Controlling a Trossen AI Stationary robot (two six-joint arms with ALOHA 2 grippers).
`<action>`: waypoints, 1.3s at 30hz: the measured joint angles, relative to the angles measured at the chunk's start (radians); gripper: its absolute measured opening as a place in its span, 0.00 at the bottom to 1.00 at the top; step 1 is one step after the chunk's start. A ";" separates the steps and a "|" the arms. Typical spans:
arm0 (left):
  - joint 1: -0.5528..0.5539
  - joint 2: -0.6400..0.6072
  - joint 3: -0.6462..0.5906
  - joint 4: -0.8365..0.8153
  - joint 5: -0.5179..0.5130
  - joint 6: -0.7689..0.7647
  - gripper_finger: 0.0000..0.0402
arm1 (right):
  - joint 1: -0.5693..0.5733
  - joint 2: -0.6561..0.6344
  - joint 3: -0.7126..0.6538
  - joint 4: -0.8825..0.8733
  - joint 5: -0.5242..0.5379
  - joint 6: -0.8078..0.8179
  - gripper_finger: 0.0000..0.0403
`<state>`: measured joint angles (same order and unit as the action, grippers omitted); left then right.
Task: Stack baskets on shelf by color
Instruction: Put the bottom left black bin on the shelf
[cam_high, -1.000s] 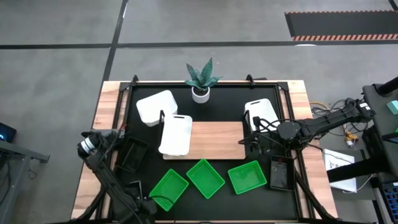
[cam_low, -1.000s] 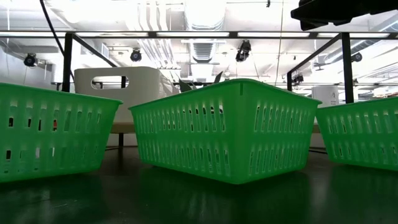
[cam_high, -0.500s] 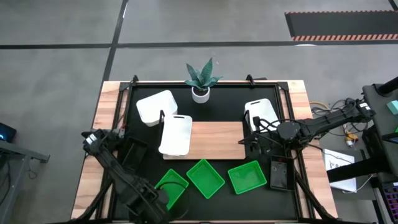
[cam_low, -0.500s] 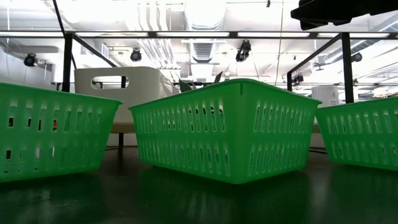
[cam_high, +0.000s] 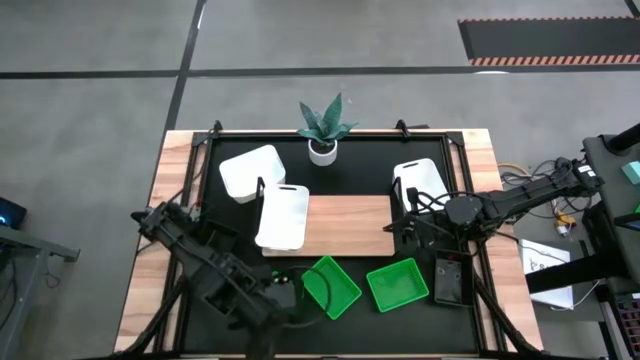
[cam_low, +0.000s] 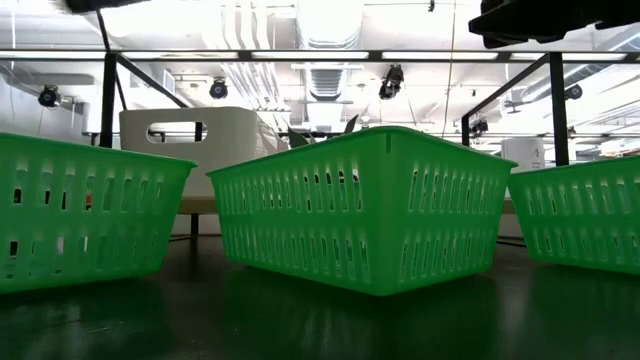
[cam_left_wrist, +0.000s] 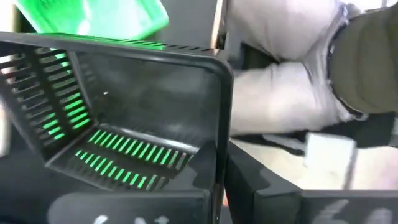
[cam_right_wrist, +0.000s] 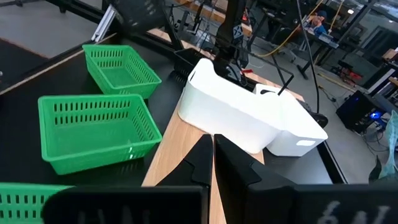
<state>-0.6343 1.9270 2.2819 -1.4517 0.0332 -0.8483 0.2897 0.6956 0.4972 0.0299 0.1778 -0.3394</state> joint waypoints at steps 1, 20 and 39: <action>0.014 0.000 0.001 0.000 -0.019 0.028 0.00 | 0.000 0.000 0.001 -0.005 0.004 -0.001 0.02; 0.305 0.153 -0.003 0.089 -0.232 0.560 0.00 | 0.000 -0.232 0.048 -0.346 0.007 0.111 0.02; 0.406 0.308 -0.004 0.099 -0.249 0.631 0.00 | 0.000 -0.288 0.026 -0.342 0.007 0.132 0.02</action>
<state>-0.2283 2.2355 2.2780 -1.3527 -0.2153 -0.2170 0.2897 0.4080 0.5236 -0.3124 0.1848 -0.2075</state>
